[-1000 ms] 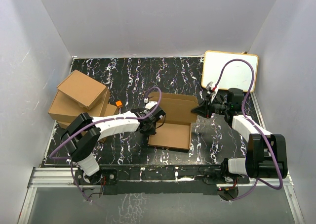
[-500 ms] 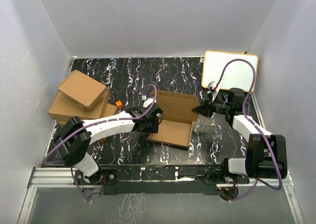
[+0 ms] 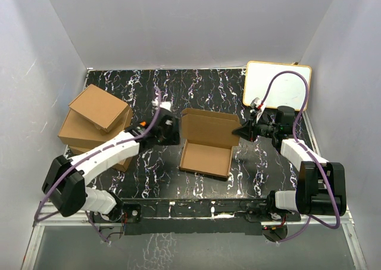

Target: Fold the paper box

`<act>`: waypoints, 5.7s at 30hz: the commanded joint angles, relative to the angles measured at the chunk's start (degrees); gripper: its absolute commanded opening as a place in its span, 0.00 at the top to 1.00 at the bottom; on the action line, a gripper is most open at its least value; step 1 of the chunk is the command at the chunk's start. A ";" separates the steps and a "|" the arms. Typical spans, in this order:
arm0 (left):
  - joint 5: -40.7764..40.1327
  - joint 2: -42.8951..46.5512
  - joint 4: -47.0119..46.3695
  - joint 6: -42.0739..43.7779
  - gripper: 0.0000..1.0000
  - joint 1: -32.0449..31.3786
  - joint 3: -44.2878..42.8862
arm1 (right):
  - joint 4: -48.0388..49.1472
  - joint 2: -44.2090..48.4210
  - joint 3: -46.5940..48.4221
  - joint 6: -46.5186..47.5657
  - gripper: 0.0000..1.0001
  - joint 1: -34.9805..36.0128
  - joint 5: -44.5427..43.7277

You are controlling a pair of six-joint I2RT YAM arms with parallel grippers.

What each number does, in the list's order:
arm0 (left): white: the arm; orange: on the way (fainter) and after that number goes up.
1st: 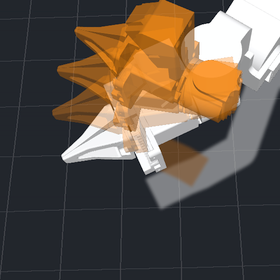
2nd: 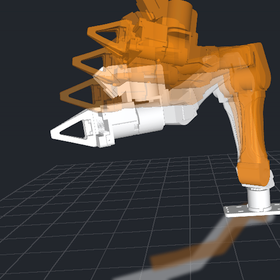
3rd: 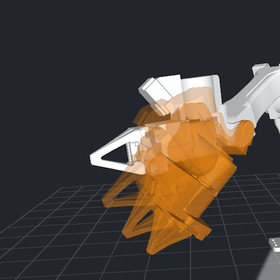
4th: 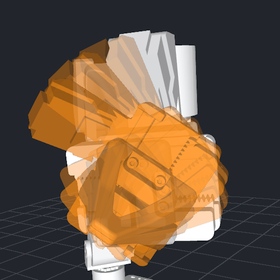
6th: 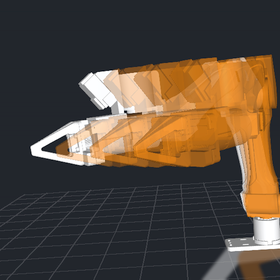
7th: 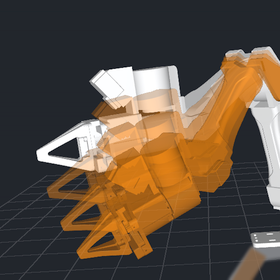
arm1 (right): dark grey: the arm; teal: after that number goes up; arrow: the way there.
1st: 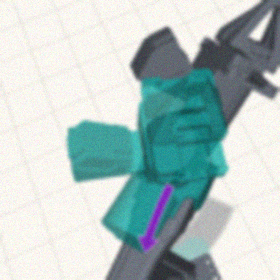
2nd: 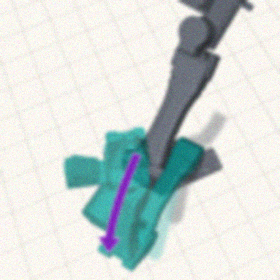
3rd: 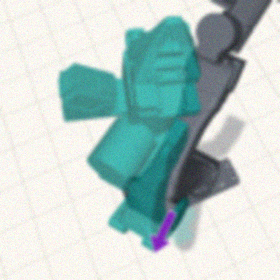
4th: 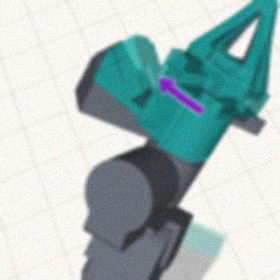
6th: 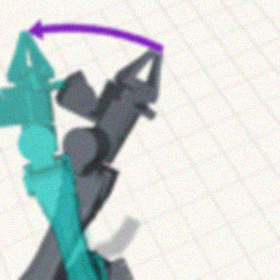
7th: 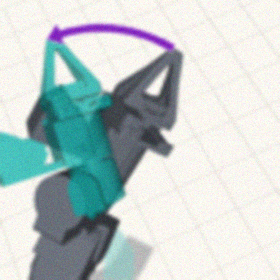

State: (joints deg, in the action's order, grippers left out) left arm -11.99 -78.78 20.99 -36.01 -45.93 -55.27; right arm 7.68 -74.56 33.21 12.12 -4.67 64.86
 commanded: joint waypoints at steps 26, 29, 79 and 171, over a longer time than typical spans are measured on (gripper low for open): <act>5.23 -27.91 17.52 58.86 0.24 25.57 -29.63 | 3.73 0.74 1.71 1.59 0.92 -0.73 2.27; 8.70 -30.29 18.86 58.87 0.27 27.34 -31.20 | 3.73 0.82 1.84 1.59 0.92 -0.70 2.26; 25.82 -19.78 13.78 33.34 0.88 29.42 -22.78 | 3.53 0.72 2.04 1.81 0.92 -0.74 2.24; 45.46 -13.06 -61.68 15.18 0.55 23.43 10.55 | -16.74 -11.74 19.70 23.41 0.92 2.54 2.83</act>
State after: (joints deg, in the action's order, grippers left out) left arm 31.99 -91.48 -37.65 -19.99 -21.54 -41.69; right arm -10.55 -85.93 50.48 33.23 -2.57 65.93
